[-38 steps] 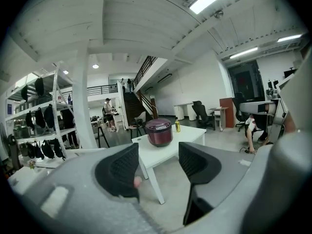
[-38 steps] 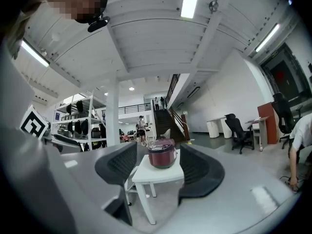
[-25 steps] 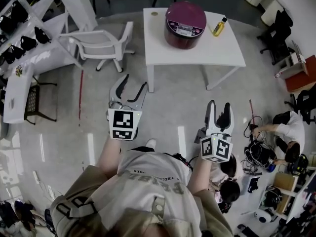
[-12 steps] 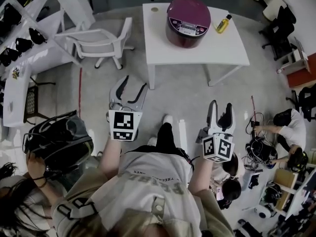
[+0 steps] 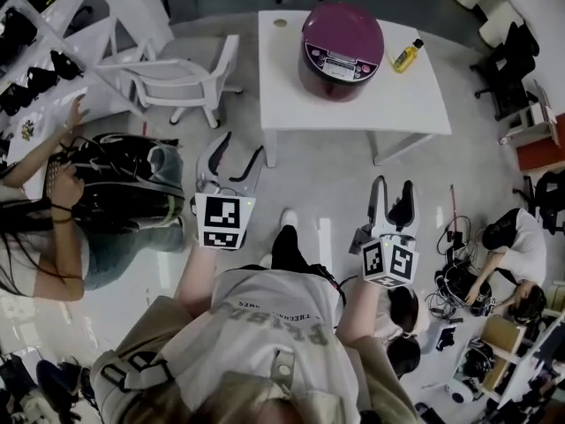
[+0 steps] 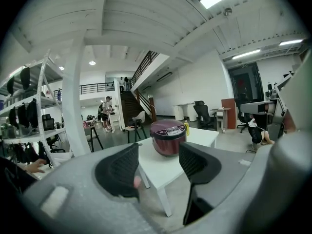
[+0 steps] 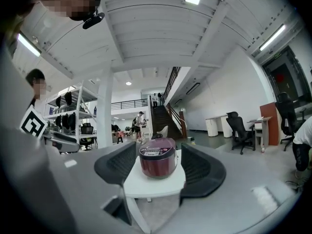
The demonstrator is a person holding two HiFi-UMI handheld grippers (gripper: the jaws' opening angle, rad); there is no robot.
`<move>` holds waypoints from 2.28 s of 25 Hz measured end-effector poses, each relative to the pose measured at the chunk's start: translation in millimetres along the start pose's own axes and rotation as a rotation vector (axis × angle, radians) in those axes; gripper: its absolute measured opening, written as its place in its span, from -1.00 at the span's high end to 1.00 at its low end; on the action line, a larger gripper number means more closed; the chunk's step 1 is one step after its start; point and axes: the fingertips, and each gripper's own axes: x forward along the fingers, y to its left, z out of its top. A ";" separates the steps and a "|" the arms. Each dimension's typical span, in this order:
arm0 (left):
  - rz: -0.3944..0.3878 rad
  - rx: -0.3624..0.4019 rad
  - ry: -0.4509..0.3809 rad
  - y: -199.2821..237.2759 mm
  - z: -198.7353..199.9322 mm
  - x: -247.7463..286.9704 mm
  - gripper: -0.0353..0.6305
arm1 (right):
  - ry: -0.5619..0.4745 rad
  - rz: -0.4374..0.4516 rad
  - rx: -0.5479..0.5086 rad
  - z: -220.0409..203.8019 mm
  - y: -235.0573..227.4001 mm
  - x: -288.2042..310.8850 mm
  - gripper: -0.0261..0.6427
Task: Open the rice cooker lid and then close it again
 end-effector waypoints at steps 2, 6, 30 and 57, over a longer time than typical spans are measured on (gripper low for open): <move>0.000 0.005 -0.003 1.2 7.8 13.7 0.09 | -0.003 0.009 0.004 3.7 -3.0 15.5 0.11; 0.009 0.005 -0.010 5.5 23.0 45.3 0.09 | -0.001 0.040 0.002 7.9 -6.5 49.6 0.11; 0.041 0.018 0.028 8.3 45.2 167.2 0.06 | 0.029 0.102 -0.012 6.8 -59.2 174.6 0.09; -0.275 0.260 0.176 -3.5 33.4 295.8 -0.20 | 0.215 0.306 -0.127 -22.5 -36.7 289.0 0.01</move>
